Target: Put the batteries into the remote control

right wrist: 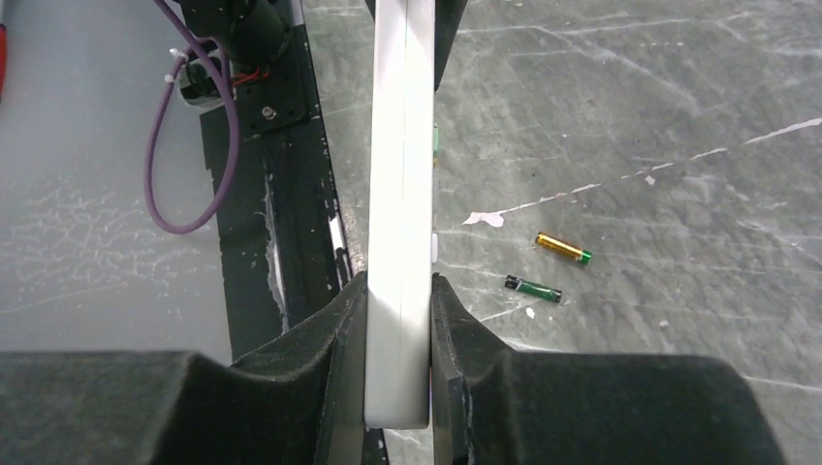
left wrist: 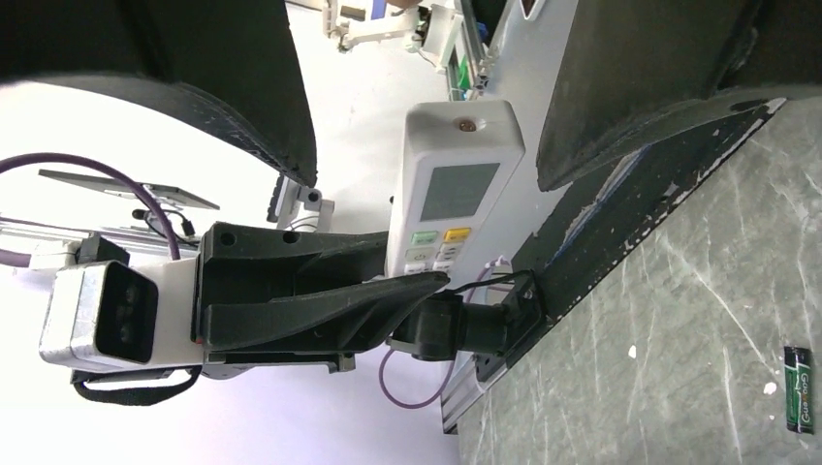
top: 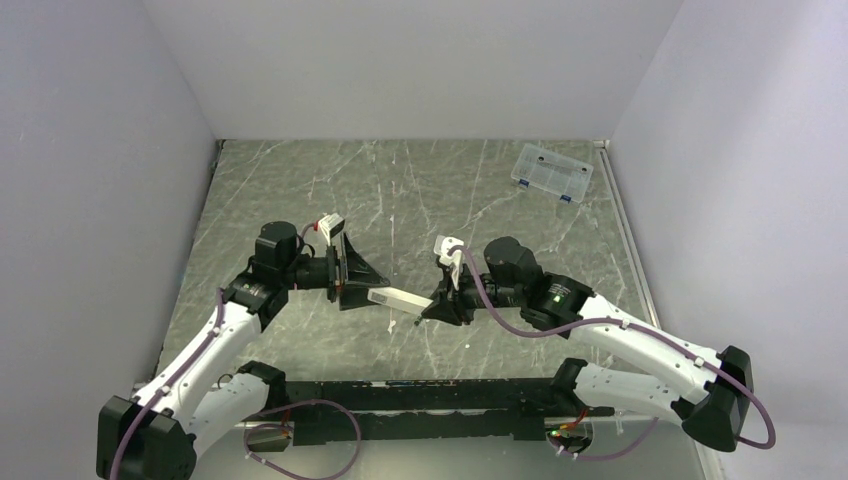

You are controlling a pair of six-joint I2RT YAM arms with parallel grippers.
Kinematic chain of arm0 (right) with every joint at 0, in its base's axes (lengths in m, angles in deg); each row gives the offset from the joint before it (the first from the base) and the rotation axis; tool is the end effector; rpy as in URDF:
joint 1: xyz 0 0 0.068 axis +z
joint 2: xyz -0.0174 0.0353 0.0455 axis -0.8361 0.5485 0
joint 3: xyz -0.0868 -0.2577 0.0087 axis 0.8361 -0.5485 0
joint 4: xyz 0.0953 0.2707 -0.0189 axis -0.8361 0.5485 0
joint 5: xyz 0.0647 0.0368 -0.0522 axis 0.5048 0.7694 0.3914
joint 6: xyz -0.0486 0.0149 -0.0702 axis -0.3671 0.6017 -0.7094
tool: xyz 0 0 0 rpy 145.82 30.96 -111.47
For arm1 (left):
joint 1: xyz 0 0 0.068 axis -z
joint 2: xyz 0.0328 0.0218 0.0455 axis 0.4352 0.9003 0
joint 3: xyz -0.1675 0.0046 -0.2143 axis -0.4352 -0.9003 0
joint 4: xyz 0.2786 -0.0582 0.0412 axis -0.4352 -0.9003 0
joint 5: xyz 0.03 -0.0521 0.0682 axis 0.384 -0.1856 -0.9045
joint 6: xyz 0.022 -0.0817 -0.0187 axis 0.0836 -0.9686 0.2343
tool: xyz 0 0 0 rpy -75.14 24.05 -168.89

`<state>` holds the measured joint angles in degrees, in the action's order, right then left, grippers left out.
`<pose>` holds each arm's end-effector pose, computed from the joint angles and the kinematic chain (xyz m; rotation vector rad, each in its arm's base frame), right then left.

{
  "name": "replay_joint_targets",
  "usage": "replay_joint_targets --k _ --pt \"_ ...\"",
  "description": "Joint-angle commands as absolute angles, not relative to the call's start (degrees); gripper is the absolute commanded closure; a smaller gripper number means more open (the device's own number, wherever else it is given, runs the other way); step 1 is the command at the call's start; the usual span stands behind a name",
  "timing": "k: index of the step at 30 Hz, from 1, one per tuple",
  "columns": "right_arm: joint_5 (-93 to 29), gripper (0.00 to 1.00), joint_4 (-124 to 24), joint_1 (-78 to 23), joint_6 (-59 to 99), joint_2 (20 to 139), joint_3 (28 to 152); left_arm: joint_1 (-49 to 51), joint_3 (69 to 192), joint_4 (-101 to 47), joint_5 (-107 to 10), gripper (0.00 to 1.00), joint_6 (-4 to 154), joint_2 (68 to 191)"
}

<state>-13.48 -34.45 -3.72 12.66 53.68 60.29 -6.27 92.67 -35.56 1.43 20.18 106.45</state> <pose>0.1406 0.2428 0.2816 -1.2227 1.7461 1.0227 0.2048 -0.1415 0.2482 -0.1515 2.3418 -1.8731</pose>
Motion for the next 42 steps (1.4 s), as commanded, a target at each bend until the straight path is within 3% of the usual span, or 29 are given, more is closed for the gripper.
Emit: replay_joint_targets --k 1,8,18,25,42 --pt "-11.03 1.00 -36.37 -3.78 15.66 52.76 61.64 -6.29 95.98 -37.49 2.00 0.11 27.63 105.05" --pt "-5.28 1.00 -37.10 -6.05 19.75 52.90 61.87 -6.29 96.10 -34.79 5.59 0.11 30.79 104.92" --pt "13.33 1.00 -38.61 -15.71 27.56 57.95 62.44 -6.30 100.98 -44.21 7.07 0.14 42.70 104.60" --pt "21.54 1.00 -47.63 -16.30 35.44 61.02 60.41 -6.29 100.28 -44.15 7.71 0.18 43.67 105.28" --pt "25.64 1.00 -65.98 -16.30 51.47 64.39 56.98 -6.31 99.45 -38.73 11.01 0.35 39.11 101.88"
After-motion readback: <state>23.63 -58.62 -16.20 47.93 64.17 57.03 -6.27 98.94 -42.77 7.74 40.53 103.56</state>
